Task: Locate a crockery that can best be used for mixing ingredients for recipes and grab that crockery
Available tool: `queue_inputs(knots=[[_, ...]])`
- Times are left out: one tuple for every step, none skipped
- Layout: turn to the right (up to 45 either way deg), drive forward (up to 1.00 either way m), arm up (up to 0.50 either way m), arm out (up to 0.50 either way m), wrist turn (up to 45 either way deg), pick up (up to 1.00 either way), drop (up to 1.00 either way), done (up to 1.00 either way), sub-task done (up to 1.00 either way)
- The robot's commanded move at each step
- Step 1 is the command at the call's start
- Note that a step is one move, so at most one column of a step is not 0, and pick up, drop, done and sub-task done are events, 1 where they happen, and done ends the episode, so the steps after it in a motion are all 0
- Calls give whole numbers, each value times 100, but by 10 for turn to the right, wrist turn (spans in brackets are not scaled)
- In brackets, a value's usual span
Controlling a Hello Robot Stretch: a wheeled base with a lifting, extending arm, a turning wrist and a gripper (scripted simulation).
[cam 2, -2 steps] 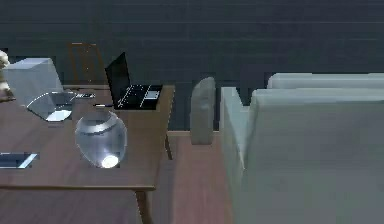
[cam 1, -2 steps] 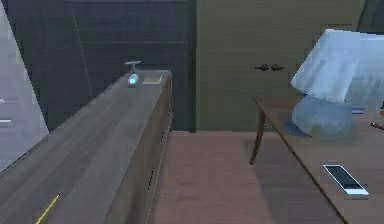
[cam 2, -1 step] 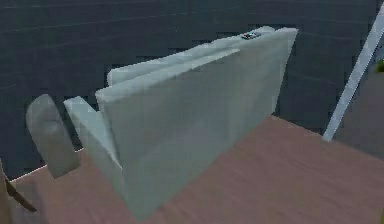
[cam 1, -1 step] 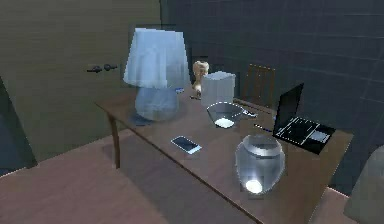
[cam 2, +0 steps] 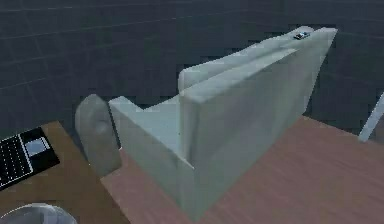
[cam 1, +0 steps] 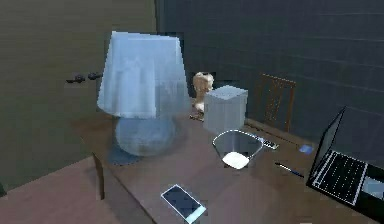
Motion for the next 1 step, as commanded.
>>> queue_inputs(knots=[[-450,0,0,0,0,0,0,0,0]])
